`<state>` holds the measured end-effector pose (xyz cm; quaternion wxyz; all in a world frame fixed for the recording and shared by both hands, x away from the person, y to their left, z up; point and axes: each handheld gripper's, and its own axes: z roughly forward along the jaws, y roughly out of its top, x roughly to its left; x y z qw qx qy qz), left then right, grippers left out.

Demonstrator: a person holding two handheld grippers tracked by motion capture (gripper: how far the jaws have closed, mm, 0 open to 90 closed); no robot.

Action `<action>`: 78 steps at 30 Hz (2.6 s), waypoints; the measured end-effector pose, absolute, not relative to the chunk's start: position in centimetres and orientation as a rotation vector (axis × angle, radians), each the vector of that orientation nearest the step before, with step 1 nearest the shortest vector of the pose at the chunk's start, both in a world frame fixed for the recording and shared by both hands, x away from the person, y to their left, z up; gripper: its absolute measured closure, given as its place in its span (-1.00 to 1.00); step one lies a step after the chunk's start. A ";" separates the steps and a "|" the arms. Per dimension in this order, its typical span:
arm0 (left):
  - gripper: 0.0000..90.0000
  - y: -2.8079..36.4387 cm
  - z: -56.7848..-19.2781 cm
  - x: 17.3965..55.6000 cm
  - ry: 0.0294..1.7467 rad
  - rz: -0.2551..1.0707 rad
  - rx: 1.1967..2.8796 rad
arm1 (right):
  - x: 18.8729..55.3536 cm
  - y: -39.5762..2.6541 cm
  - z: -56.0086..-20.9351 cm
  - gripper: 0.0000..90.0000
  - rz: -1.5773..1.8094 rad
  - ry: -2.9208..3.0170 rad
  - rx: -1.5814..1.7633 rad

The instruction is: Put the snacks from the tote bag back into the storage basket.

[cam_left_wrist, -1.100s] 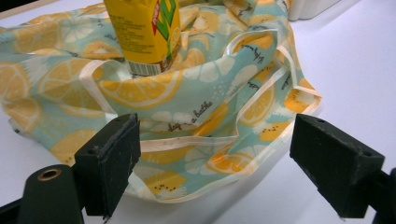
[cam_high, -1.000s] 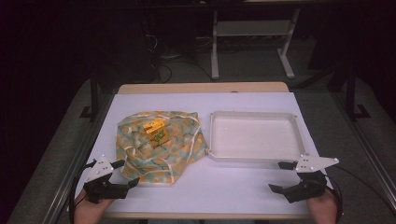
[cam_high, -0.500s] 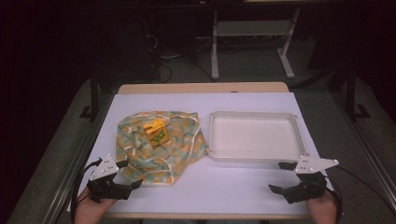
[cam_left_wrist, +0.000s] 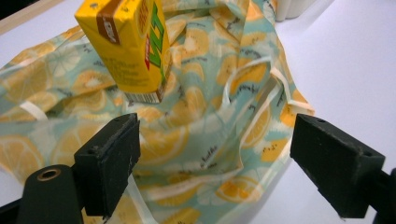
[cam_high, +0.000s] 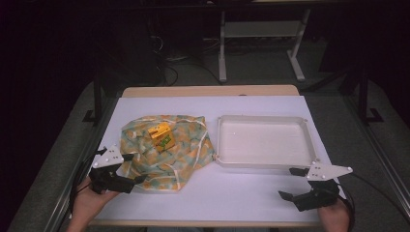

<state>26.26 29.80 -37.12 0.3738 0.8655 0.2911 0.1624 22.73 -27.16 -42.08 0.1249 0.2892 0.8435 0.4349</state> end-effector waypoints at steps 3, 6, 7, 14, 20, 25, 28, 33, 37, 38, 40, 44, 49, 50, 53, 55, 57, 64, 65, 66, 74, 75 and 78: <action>-0.65 29.6 -36.5 27.2 0.734 0.425 2.237 | 22.7 -27.1 -42.1 -0.70 1.269 2.454 0.846; -0.65 29.3 -36.1 28.2 0.722 0.415 2.252 | 22.7 -27.0 -42.0 -0.70 1.269 2.456 0.843; -0.66 29.3 -35.9 28.5 0.724 0.407 2.250 | 22.6 -27.0 -42.0 -0.70 1.271 2.457 0.840; -0.61 29.1 -35.5 31.3 0.748 0.430 2.304 | 22.7 -27.0 -42.0 -0.70 1.274 2.459 0.829; -0.61 29.2 -35.4 33.2 0.778 0.413 2.320 | 22.8 -26.8 -42.0 -0.70 1.278 2.469 0.823; -0.61 28.6 -35.2 34.5 0.769 0.368 2.307 | 22.8 -26.6 -42.0 -0.70 1.281 2.482 0.807; -0.61 27.9 -35.1 35.2 0.750 0.366 2.334 | 22.9 -26.5 -42.0 -0.70 1.285 2.487 0.806; -0.61 27.0 -34.9 36.6 0.732 0.391 2.396 | 22.9 -26.5 -42.1 -0.70 1.284 2.492 0.803; -0.61 26.2 -35.1 37.7 0.738 0.370 2.433 | 22.9 -26.5 -42.1 -0.70 1.283 2.494 0.799; -0.61 26.1 -35.2 37.9 0.731 0.373 2.446 | 22.9 -26.5 -42.1 -0.70 1.289 2.494 0.801; -0.61 25.7 -35.3 38.3 0.722 0.355 2.464 | 22.9 -26.5 -42.1 -0.70 1.287 2.493 0.802; -0.61 25.1 -35.7 39.1 0.718 0.313 2.491 | 23.0 -26.5 -42.1 -0.70 1.284 2.497 0.801; -0.53 24.6 -35.8 40.0 0.711 0.275 2.495 | 23.0 -26.3 -42.1 -0.70 1.286 2.505 0.789; -0.51 24.6 -35.9 40.1 0.709 0.266 2.491 | 23.0 -26.2 -42.1 -0.70 1.286 2.506 0.785; -0.46 24.4 -35.9 40.5 0.704 0.234 2.503 | 23.0 -26.2 -42.2 -0.70 1.284 2.511 0.786; -0.36 24.2 -36.0 40.7 0.692 0.224 2.516 | 23.0 -26.2 -42.2 -0.70 1.284 2.512 0.785; -0.33 23.9 -36.0 40.8 0.694 0.230 2.525 | 23.1 -26.2 -42.2 -0.70 1.282 2.514 0.786; 0.03 23.5 -36.4 41.2 0.702 0.234 2.573 | 23.0 -26.3 -42.1 -0.70 1.282 2.508 0.787; 0.06 23.5 -36.4 41.2 0.702 0.234 2.573 | 23.0 -26.3 -42.1 -0.70 1.282 2.508 0.787; 0.06 23.5 -36.4 41.3 0.697 0.237 2.575 | 23.0 -26.3 -42.1 -0.70 1.284 2.505 0.783; 0.11 23.5 -36.3 41.3 0.686 0.233 2.579 | 23.0 -26.2 -42.1 -0.70 1.279 2.511 0.770; 0.11 23.5 -36.4 41.3 0.690 0.235 2.575 | 23.0 -26.2 -42.1 -0.70 1.280 2.511 0.769; 0.12 23.5 -36.3 41.3 0.688 0.236 2.582 | 22.9 -26.3 -42.1 -0.70 1.279 2.506 0.776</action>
